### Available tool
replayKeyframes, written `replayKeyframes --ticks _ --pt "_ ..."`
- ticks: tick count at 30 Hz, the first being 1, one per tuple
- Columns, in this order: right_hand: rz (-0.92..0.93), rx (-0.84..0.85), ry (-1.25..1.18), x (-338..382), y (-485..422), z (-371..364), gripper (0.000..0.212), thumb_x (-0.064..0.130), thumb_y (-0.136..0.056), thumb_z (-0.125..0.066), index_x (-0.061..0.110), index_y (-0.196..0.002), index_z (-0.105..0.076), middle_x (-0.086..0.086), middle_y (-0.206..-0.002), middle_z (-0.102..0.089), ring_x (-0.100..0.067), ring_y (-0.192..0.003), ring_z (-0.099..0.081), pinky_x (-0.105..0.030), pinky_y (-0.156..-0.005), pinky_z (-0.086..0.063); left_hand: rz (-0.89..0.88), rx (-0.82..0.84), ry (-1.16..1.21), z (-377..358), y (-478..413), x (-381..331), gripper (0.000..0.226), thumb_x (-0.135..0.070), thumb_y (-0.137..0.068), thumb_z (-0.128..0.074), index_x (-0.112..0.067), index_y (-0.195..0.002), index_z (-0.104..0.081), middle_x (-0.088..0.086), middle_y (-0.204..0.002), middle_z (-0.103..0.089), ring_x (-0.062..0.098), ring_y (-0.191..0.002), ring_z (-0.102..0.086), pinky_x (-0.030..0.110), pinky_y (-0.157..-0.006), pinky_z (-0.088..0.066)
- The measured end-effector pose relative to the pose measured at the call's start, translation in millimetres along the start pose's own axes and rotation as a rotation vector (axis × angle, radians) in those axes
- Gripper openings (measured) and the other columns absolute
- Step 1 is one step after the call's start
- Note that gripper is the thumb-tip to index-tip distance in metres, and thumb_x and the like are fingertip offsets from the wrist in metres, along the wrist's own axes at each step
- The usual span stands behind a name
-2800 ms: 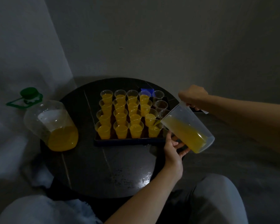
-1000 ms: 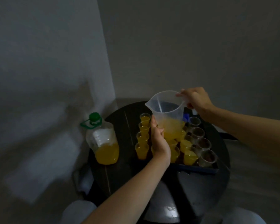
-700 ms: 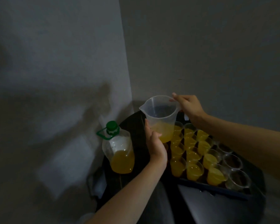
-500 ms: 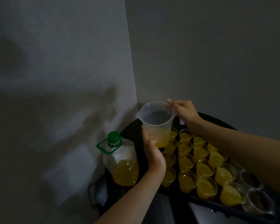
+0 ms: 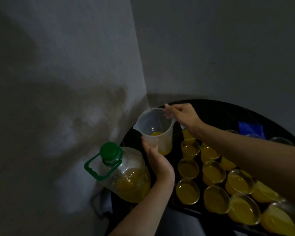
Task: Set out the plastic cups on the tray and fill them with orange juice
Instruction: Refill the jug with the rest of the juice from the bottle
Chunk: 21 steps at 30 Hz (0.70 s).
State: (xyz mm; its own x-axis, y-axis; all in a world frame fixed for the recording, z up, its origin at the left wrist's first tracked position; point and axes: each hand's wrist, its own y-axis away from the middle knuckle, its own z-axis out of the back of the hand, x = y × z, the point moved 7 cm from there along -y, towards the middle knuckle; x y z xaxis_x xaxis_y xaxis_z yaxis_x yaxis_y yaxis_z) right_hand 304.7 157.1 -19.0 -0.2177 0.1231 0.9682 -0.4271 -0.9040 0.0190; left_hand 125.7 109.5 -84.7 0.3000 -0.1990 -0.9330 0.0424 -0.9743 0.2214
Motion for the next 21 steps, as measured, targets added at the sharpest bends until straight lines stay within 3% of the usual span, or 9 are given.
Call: replayKeyframes --ticks 3,6,9,11,15,21 --pt "-0.034 0.015 0.011 -18 -6 -6 0.029 0.045 -0.094 -0.061 0.022 -0.091 -0.078 -0.001 -0.091 -0.076 -0.025 -0.091 -0.073 -0.054 -0.086 -0.058 0.033 -0.011 0.031 1 -6 9 0.056 -0.031 -0.103 -0.037 -0.026 -0.158 -0.032 0.002 -0.157 -0.040 0.000 -0.121 -0.049 0.010 -0.086 -0.036" --pt "-0.073 0.053 0.007 -32 -9 -14 0.030 0.044 -0.096 -0.059 0.020 -0.093 -0.077 -0.001 -0.094 -0.076 -0.022 -0.092 -0.073 -0.053 -0.088 -0.058 0.084 -0.056 0.056 5 -10 20 0.077 -0.049 -0.083 -0.042 -0.025 -0.156 -0.036 0.001 -0.154 -0.043 0.008 -0.128 -0.047 0.014 -0.087 -0.038" --pt "-0.086 0.095 -0.002 -40 -12 -22 0.032 0.041 -0.098 -0.056 0.015 -0.097 -0.076 0.002 -0.097 -0.075 -0.010 -0.092 -0.072 -0.043 -0.091 -0.058 0.093 -0.084 0.062 10 -10 27 0.058 -0.032 -0.101 -0.042 -0.027 -0.158 -0.032 -0.001 -0.154 -0.041 0.004 -0.123 -0.048 0.014 -0.087 -0.037" --pt "-0.092 0.102 -0.008 -44 -12 -27 0.033 0.040 -0.099 -0.055 0.015 -0.098 -0.076 0.003 -0.097 -0.075 -0.007 -0.092 -0.072 -0.040 -0.091 -0.057 0.084 -0.085 0.030 13 -12 30 0.056 -0.022 -0.105 -0.039 -0.027 -0.159 -0.029 0.001 -0.159 -0.037 0.009 -0.134 -0.043 0.017 -0.098 -0.036" --pt "-0.106 0.105 0.003 -54 -12 -34 0.033 0.044 -0.099 -0.052 0.020 -0.097 -0.076 0.001 -0.097 -0.075 -0.019 -0.094 -0.072 -0.050 -0.090 -0.057 0.103 -0.096 0.014 15 -13 32 0.078 -0.040 -0.084 -0.044 -0.029 -0.160 -0.027 0.006 -0.163 -0.032 0.017 -0.145 -0.035 0.038 -0.118 -0.028" --pt "-0.066 0.108 0.042 -51 -7 -32 0.034 0.042 -0.101 -0.048 0.020 -0.095 -0.074 -0.005 -0.094 -0.073 -0.028 -0.093 -0.070 -0.051 -0.086 -0.058 0.089 -0.060 -0.091 14 -7 30 0.087 -0.039 -0.081 -0.046 -0.026 -0.162 -0.018 0.005 -0.165 -0.025 0.021 -0.150 -0.028 0.038 -0.118 -0.026"
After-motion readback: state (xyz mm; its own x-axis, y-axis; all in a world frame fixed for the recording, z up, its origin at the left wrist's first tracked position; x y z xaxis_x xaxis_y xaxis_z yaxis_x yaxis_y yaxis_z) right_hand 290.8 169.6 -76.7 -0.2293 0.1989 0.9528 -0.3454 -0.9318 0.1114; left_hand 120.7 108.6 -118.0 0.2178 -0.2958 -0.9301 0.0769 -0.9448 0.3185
